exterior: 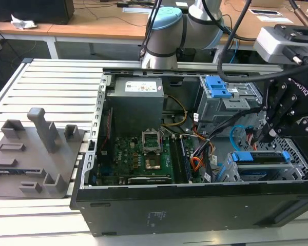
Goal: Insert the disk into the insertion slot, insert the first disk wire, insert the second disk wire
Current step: 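Insert the disk into the insertion slot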
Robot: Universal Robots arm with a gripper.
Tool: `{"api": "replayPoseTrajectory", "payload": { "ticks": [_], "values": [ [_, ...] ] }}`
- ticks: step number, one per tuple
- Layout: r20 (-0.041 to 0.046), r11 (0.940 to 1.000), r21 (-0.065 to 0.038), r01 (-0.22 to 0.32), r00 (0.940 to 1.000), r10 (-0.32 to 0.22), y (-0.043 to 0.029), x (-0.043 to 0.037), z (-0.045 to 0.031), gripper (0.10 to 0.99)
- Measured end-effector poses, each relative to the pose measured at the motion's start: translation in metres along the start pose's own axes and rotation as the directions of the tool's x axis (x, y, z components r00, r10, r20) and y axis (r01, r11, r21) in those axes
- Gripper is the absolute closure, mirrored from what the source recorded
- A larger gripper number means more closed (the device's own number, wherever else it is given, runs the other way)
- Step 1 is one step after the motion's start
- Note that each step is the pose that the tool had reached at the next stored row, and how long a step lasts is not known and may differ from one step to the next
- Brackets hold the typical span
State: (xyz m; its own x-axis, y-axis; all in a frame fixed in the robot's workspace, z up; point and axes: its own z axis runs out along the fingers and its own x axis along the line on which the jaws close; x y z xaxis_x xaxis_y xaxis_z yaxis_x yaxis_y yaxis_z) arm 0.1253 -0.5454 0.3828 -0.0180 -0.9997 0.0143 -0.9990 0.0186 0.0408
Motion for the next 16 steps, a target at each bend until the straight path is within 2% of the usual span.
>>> {"api": "replayPoseTrajectory", "payload": {
  "ticks": [2, 8, 16],
  "values": [
    [0.0001, 1.0000, 0.000, 0.000, 1.0000, 0.000, -0.0002, 0.0025, 0.0049, 0.980],
    [0.0000, 1.0000, 0.000, 0.000, 1.0000, 0.000, -0.0016, 0.0029, 0.0192, 0.980],
    [0.0000, 1.0000, 0.000, 0.000, 1.0000, 0.000, -0.0017, 0.0029, 0.0200, 0.980]
  ]
}}
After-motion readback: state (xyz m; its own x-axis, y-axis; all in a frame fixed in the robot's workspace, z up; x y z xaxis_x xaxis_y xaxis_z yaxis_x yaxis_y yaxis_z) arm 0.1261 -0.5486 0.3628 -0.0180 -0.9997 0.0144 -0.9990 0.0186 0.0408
